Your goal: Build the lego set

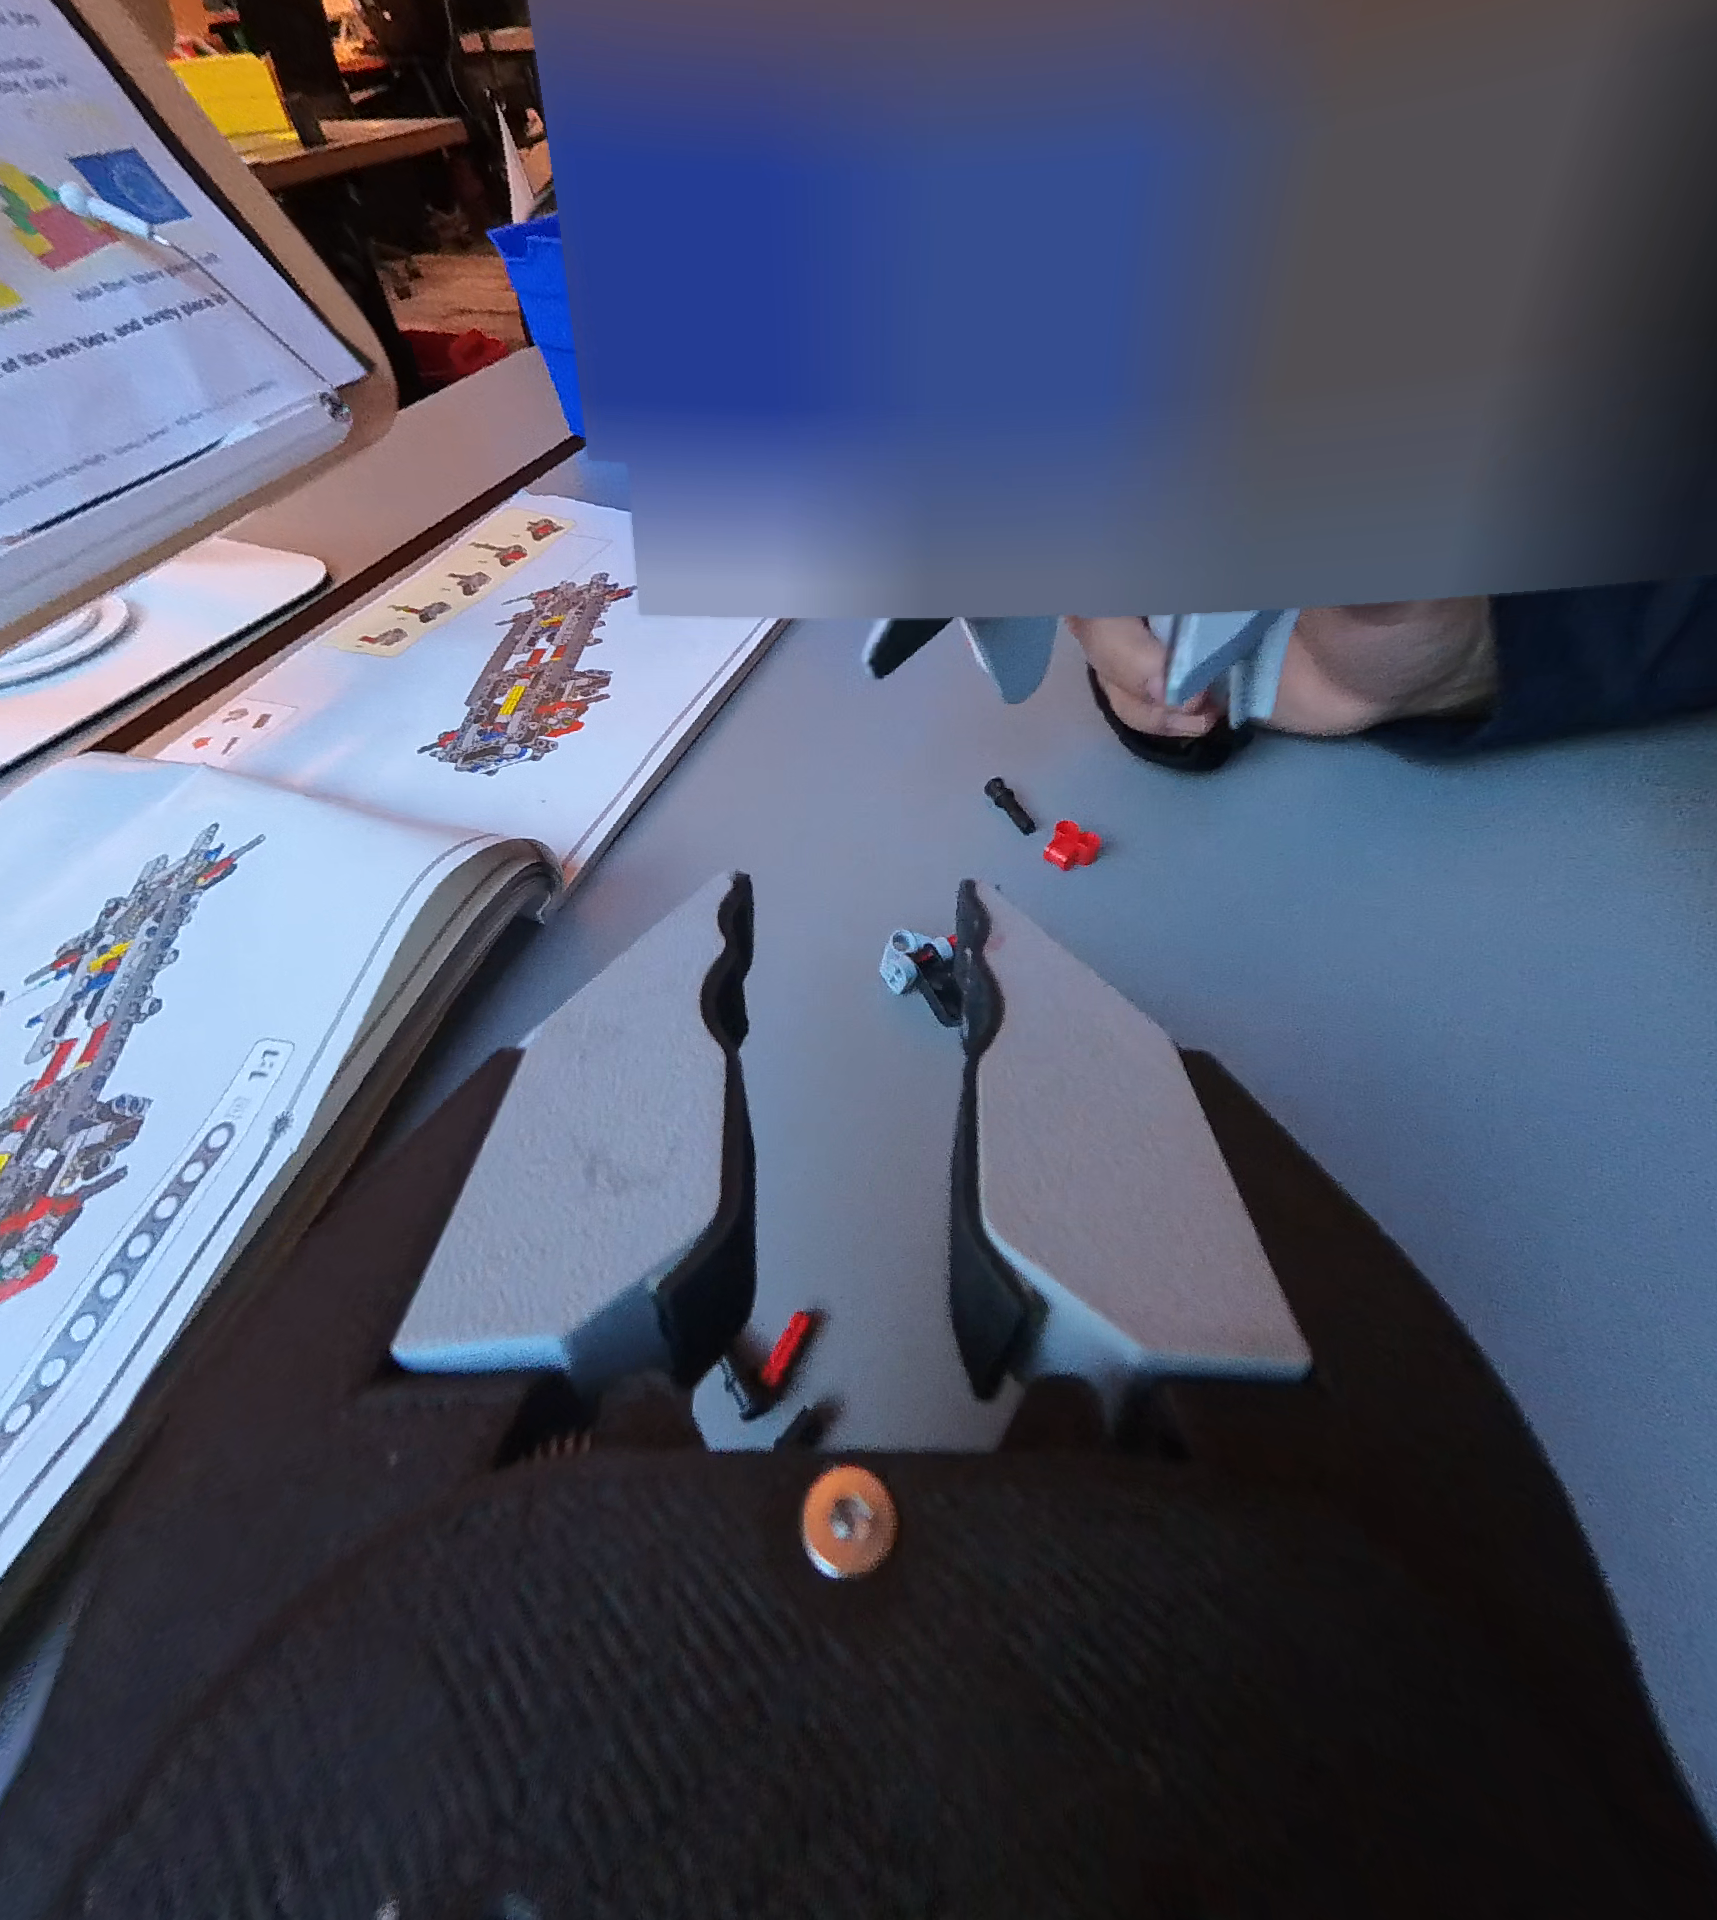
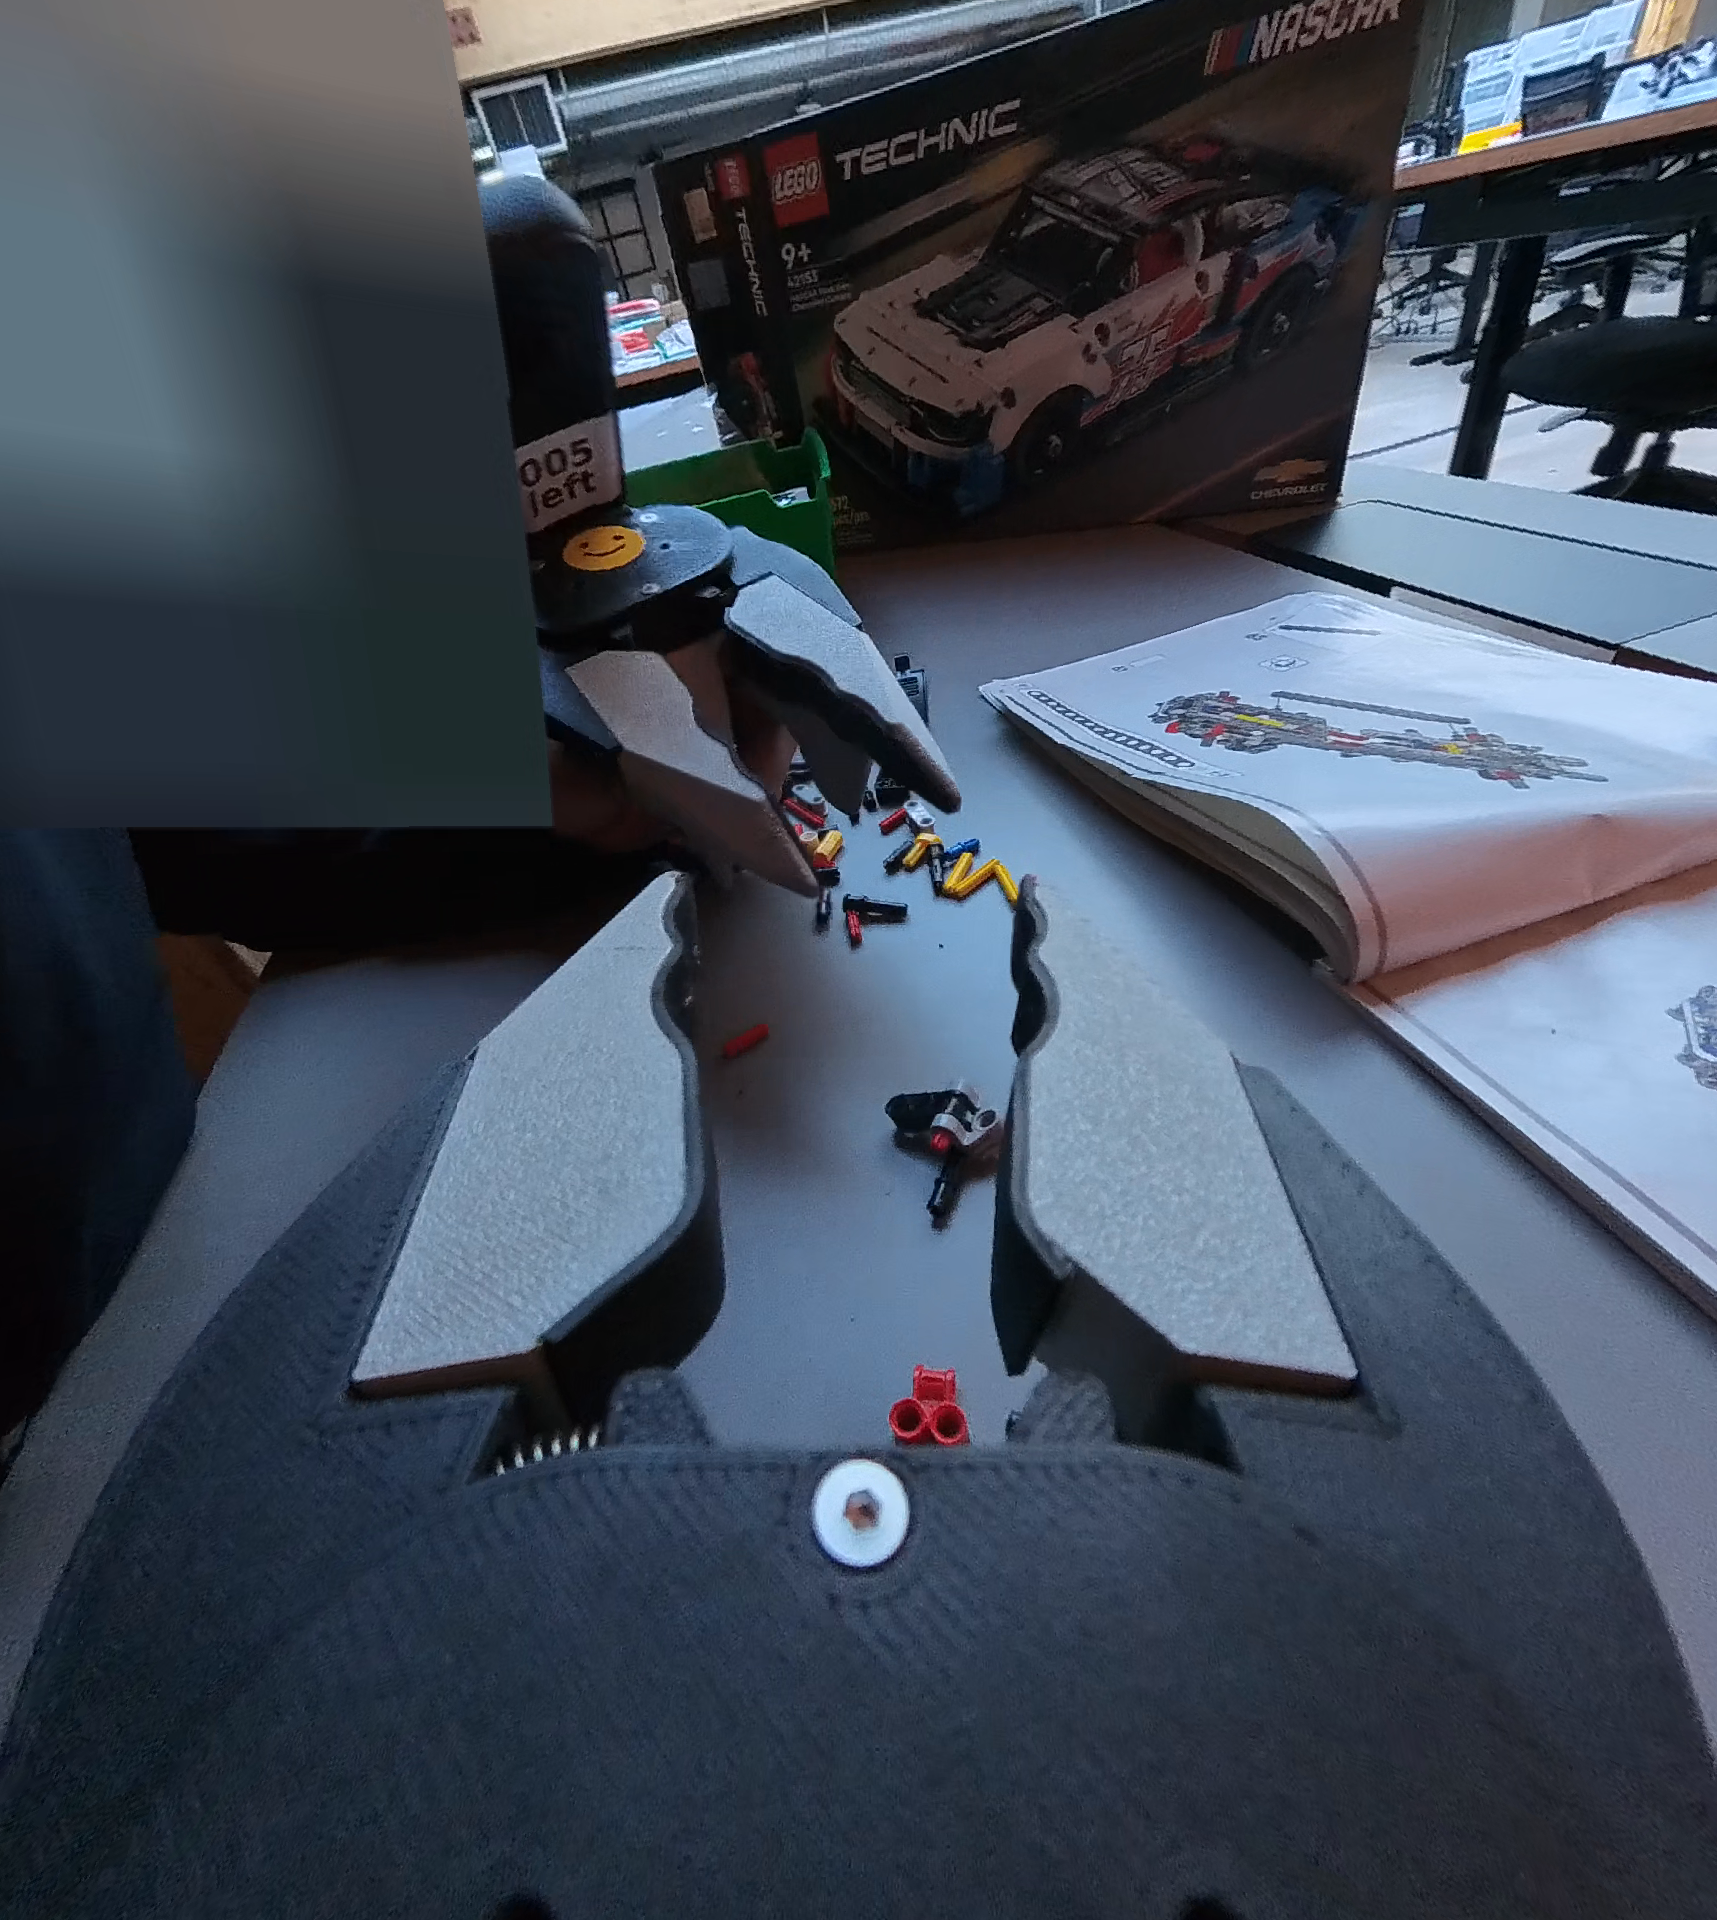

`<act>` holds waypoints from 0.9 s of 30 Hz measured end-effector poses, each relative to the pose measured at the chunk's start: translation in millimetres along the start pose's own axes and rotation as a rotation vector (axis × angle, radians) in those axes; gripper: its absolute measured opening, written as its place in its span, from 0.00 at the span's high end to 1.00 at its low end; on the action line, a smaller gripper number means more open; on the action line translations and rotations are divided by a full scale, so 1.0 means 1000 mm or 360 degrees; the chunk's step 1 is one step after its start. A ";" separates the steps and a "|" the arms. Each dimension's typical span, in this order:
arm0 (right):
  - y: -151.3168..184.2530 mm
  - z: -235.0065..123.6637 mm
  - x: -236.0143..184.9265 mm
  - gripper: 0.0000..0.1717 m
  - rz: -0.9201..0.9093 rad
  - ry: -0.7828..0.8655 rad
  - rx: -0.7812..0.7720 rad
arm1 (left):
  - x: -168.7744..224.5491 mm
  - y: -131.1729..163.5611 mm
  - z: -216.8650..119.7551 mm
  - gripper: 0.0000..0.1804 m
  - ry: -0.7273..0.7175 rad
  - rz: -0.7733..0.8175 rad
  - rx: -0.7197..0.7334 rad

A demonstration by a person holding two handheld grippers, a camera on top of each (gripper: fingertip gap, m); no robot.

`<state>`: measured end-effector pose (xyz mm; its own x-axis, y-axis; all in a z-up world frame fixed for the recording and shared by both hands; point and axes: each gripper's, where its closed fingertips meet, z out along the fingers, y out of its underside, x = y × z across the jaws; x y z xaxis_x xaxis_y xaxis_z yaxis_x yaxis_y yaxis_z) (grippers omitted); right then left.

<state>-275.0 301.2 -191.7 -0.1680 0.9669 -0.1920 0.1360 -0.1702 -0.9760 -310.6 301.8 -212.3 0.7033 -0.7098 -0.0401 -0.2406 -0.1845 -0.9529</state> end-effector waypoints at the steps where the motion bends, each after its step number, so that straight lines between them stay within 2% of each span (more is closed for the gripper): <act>1: -0.001 -0.001 0.000 0.66 0.0005 -0.0010 0.0007 | -0.001 -0.001 -0.001 0.79 0.0006 -0.0032 0.0010; 7: -0.001 -0.007 -0.002 0.66 0.0044 -0.0017 0.0018 | 0.000 -0.002 -0.002 0.81 0.0034 -0.0124 0.0027; 16: 0.001 -0.005 -0.008 0.68 0.0185 -0.0138 0.0011 | 0.006 0.002 0.003 0.84 0.0020 -0.0051 -0.0022; 27: -0.001 -0.007 -0.006 0.71 0.0459 -0.0316 0.0041 | 0.006 0.003 0.004 0.87 0.0047 -0.0083 -0.0031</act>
<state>-267.6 296.5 -188.4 -0.3130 0.8229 -0.4742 0.1810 -0.4384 -0.8804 -304.9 300.0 -216.3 0.6950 -0.7188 0.0186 -0.2172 -0.2345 -0.9475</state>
